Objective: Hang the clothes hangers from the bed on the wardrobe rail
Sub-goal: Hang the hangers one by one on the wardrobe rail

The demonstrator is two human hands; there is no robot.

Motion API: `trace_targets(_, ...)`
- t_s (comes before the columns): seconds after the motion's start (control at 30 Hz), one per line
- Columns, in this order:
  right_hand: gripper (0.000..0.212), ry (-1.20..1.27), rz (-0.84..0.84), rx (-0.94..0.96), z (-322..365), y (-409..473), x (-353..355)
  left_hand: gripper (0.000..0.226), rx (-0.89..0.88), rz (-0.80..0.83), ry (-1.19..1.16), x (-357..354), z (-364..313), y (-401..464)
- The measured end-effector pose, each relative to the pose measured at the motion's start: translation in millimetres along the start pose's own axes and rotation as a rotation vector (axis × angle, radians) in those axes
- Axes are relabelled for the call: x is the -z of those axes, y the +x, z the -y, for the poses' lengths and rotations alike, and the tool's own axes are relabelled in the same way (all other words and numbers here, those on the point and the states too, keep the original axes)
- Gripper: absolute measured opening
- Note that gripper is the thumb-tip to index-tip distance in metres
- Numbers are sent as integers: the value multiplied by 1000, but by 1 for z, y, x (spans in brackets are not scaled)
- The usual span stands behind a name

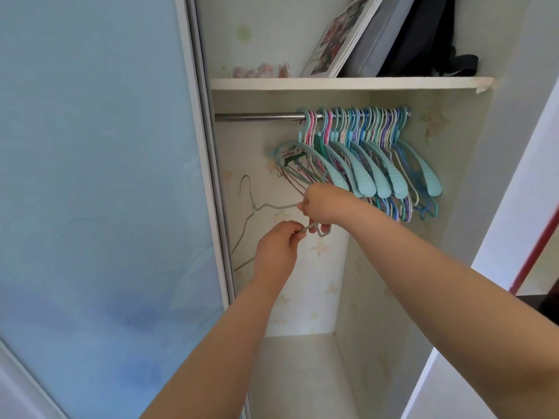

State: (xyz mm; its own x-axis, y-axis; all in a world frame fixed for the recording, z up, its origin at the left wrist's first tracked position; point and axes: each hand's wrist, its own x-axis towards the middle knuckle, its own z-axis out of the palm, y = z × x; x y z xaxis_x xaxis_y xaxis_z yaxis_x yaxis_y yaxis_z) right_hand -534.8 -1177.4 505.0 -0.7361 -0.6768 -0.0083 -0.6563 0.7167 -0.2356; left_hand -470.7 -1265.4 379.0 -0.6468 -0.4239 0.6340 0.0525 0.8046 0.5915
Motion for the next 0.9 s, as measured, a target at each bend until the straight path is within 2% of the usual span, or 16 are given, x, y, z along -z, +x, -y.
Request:
trace_targets(0.07, 16, -10, -74, -10, -1, -1, -1, 14, -9, -18, 14, 1, 1, 4)
trace_targets(0.17, 9, -53, -237, -40, -4, -4, 5, 30, 1, -63, 49, 8, 5, 8)
trace_targets(0.27, 20, -48, -469, -27, -9, 2, 9, 30, 94, -53, 24, 16, 13, 6)
trace_targets(0.33, 23, -69, -537, -20, -9, 9, 7, 29, 123, -28, 37, 19, 18, 4)
trace_targets(0.67, 34, -198, -412, -97, -11, 41, -5, 24, 167, 9, 53, 33, 21, 9)
trace_targets(0.9, 31, -128, -528, -91, -15, 50, -15, 23, 173, 56, 61, 27, 22, 6)
